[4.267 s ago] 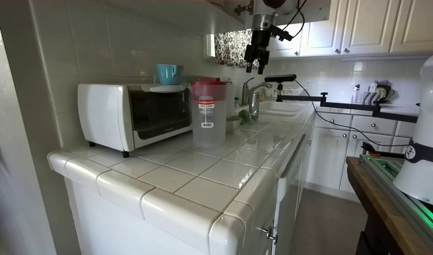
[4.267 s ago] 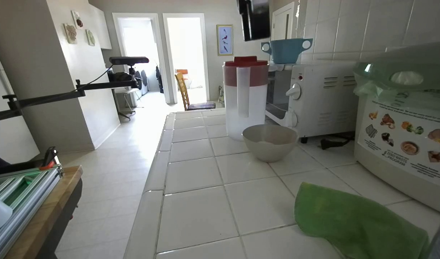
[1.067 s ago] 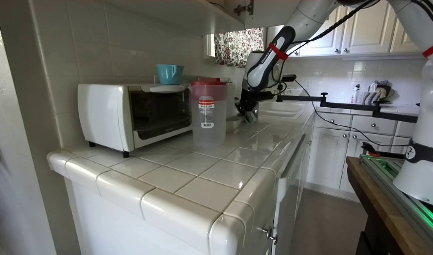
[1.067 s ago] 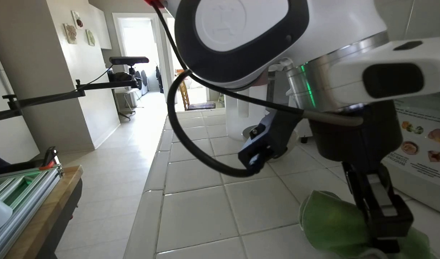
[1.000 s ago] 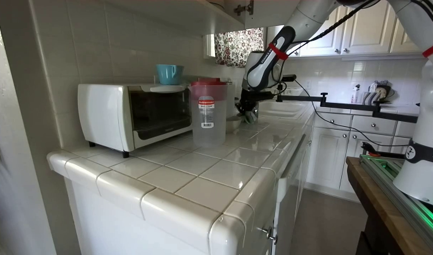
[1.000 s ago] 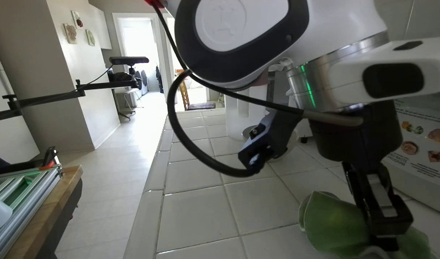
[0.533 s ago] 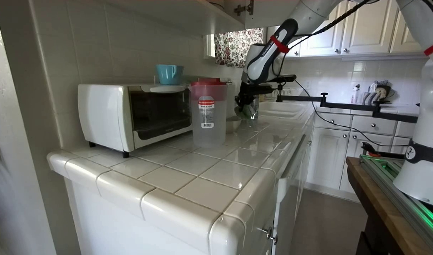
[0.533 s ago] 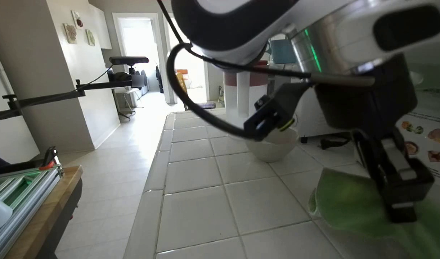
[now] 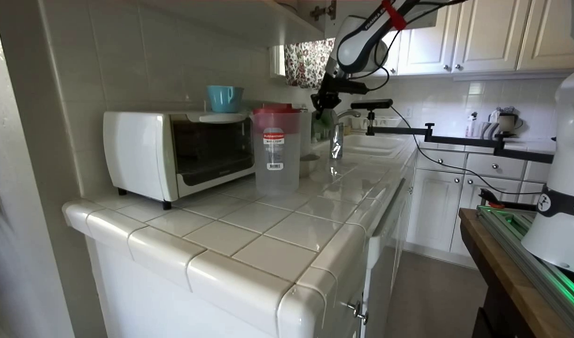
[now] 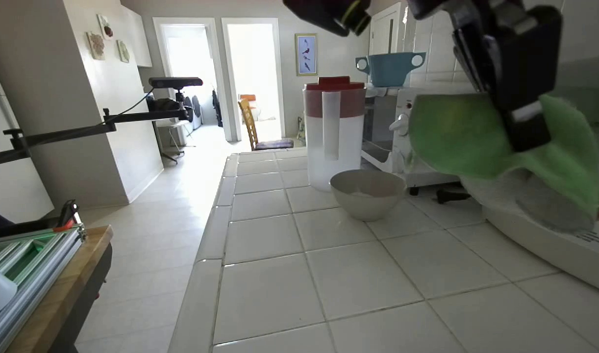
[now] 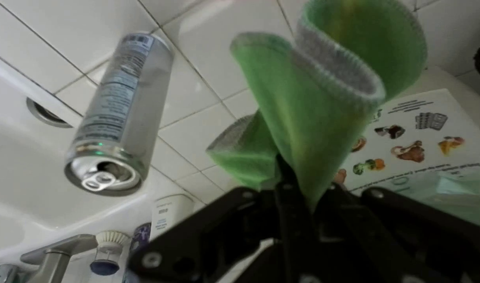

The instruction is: Use the green towel to wipe around the oven knobs

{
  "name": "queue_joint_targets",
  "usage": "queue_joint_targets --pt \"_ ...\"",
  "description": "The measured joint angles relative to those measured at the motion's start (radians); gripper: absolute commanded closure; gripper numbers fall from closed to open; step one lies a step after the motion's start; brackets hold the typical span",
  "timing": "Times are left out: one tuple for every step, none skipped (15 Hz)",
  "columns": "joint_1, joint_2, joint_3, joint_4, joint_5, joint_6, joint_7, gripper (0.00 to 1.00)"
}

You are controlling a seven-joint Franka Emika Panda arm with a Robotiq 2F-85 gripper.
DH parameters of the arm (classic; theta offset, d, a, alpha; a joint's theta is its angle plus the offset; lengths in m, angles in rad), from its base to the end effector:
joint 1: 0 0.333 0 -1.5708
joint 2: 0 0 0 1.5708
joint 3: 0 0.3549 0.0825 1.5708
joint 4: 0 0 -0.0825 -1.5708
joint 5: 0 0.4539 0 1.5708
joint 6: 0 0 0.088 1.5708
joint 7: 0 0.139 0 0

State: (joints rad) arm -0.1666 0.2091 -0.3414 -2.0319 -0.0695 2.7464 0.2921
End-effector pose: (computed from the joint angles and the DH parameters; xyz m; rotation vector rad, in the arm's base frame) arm 0.6208 -0.3345 0.3747 2.7025 -1.0137 0.7394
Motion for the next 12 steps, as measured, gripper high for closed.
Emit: queue_joint_targets --pt "0.006 -0.035 -0.001 -0.022 -0.009 -0.036 0.012 0.99" --pt "0.008 -0.071 0.001 -0.043 -0.013 -0.080 0.019 0.99" --pt "0.009 -0.110 0.009 -0.063 -0.013 -0.132 0.020 0.99" --pt "0.008 -0.154 0.021 -0.079 -0.012 -0.193 0.020 0.99" --pt "0.008 -0.197 0.037 -0.089 -0.001 -0.253 0.018 0.99" --pt "0.009 -0.241 0.056 -0.094 0.011 -0.314 0.016 0.99" --pt "0.009 -0.282 0.076 -0.097 0.028 -0.375 0.010 0.99" --pt "0.010 -0.320 0.094 -0.098 0.050 -0.431 -0.004 0.99" --pt "0.010 -0.353 0.109 -0.099 0.071 -0.480 -0.020 0.99" --pt "0.011 -0.380 0.120 -0.100 0.091 -0.524 -0.037 0.99" --pt "0.011 -0.399 0.129 -0.100 0.104 -0.557 -0.054 0.99" --pt "0.011 -0.412 0.134 -0.100 0.111 -0.575 -0.066 0.99"
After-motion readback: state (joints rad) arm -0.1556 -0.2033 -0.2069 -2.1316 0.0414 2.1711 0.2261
